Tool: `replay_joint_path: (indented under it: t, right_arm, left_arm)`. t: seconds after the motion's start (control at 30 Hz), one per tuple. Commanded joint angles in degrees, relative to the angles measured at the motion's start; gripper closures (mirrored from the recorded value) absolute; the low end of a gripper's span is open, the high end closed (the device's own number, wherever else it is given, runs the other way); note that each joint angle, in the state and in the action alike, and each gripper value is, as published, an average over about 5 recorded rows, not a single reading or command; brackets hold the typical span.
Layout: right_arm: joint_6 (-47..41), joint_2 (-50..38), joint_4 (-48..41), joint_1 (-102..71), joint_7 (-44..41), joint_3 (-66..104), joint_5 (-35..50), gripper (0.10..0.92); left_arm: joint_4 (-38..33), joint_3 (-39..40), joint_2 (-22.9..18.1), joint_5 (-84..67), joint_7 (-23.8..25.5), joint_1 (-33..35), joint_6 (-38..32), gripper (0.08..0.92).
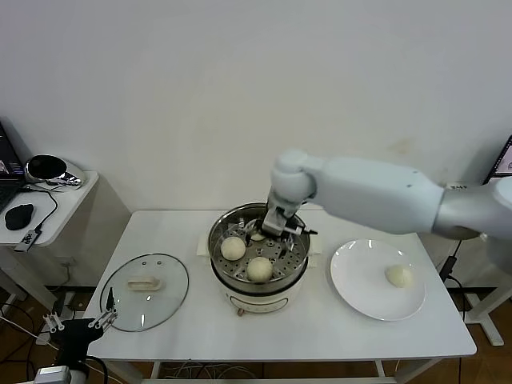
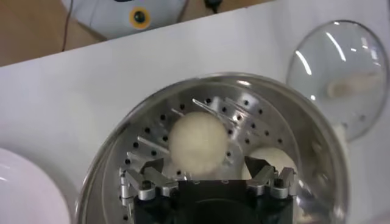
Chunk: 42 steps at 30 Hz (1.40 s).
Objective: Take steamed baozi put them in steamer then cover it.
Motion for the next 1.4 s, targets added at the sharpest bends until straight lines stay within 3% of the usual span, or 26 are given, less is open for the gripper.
replay_joint_path:
  t: [0.03,0.2,0.53,0.83,1.4]
  right_arm:
    - [-22.4,-15.25,3.76,3.73,0.59,5.01,7.27,0.203]
    - [-28.28,-25.68,4.78,0.99,1.34,6.33,7.5,0.203]
    - [-23.75,-36.47,-0.92,-18.15,0.72,20.41,-6.02,0.203]
    - [-20.14,-32.84,-9.17,-35.73,0.56,34.06,-14.29,0.203]
    - [-15.75,-22.14,-24.46,-43.28,-0.14,43.26,-22.07,0.203]
  left_arm:
    - [-0.04,-0.29,1.32,-0.24,0.02,-0.33,0.07,0.177]
    - [0.55,0.56,1.92,-0.22,0.0,-0.69,-0.18,0.177]
    - [1.4,2.15,2.63,0.1,0.16,-1.8,-0.13,0.177]
    - [1.57,2.37,2.48,0.55,0.25,-0.75,-0.07,0.177]
    - [0.97,1.17,1.93,0.74,0.33,0.88,-0.09,0.177]
